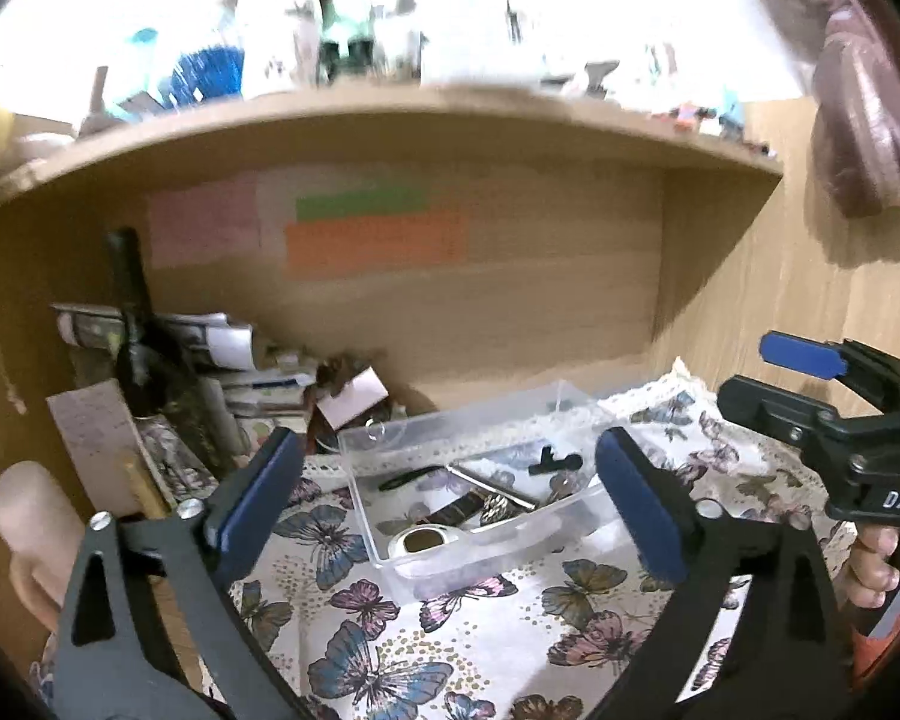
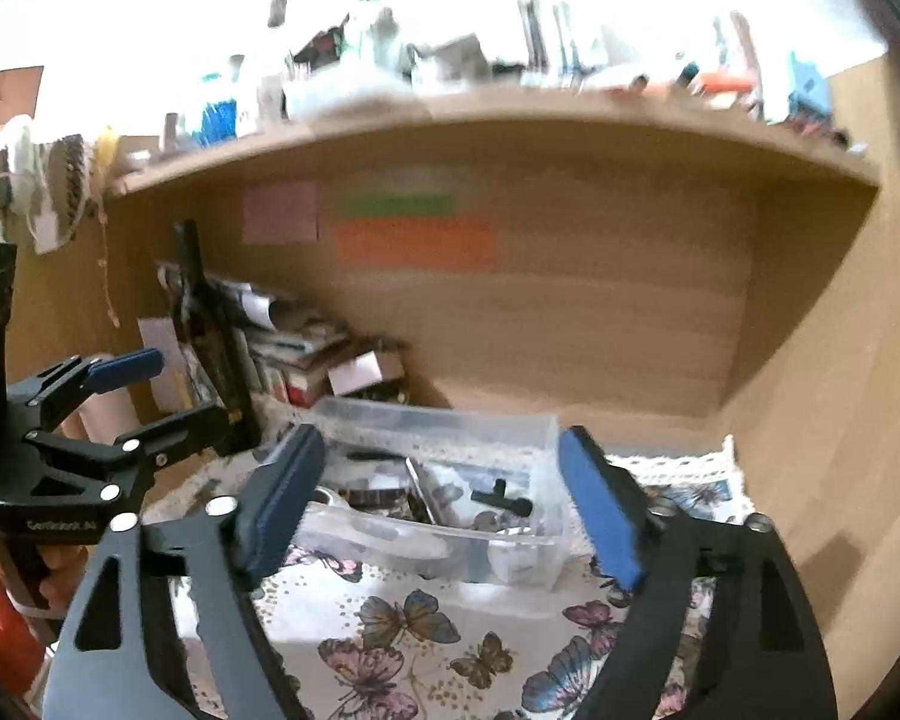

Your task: Organize rigid objects

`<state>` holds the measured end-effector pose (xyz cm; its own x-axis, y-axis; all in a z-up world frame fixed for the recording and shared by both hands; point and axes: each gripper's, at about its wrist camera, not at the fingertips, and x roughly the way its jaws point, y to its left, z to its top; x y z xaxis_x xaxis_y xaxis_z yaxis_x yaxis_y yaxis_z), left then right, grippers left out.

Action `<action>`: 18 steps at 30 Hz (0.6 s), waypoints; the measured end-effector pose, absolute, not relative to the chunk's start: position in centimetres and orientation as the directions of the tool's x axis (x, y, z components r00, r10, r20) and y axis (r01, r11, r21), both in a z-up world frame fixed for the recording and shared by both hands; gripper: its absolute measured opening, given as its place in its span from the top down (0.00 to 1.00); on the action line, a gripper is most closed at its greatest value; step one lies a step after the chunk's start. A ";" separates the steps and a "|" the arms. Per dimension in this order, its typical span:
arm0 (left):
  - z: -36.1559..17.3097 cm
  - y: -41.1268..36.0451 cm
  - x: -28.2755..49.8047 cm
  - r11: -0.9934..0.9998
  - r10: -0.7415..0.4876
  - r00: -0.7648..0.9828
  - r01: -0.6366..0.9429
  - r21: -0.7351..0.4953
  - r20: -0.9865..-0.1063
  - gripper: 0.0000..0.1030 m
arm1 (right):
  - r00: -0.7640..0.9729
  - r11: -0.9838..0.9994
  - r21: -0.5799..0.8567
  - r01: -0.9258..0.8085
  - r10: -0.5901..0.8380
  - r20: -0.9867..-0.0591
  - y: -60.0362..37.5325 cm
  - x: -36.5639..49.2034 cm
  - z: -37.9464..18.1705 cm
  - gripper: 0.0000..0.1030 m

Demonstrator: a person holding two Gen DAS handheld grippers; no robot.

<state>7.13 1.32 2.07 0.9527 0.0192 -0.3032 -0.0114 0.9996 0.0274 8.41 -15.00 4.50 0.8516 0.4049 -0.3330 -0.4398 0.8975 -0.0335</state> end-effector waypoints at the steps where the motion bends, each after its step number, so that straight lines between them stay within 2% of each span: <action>1: 2.2 1.2 6.5 1.000 0.018 0.956 -0.012 0.024 -0.293 0.02 | 0.856 0.899 -0.035 -0.437 0.404 -0.322 -15.1 7.9 4.6 0.19; 4: 2.4 1.0 5.0 1.000 0.010 0.962 -0.007 0.013 -0.274 0.00 | 0.861 0.899 -0.028 -0.437 0.409 -0.301 -15.4 6.3 4.9 0.16; 8: 2.6 0.7 3.3 1.000 0.005 0.971 -0.004 0.006 -0.241 0.00 | 0.871 0.902 -0.018 -0.431 0.410 -0.272 -15.6 4.6 4.9 0.06; 18: 2.7 0.4 1.2 1.000 -0.003 0.978 0.001 -0.007 -0.210 0.00 | 0.879 0.898 -0.037 -0.438 0.419 -0.229 -15.5 1.6 5.2 0.04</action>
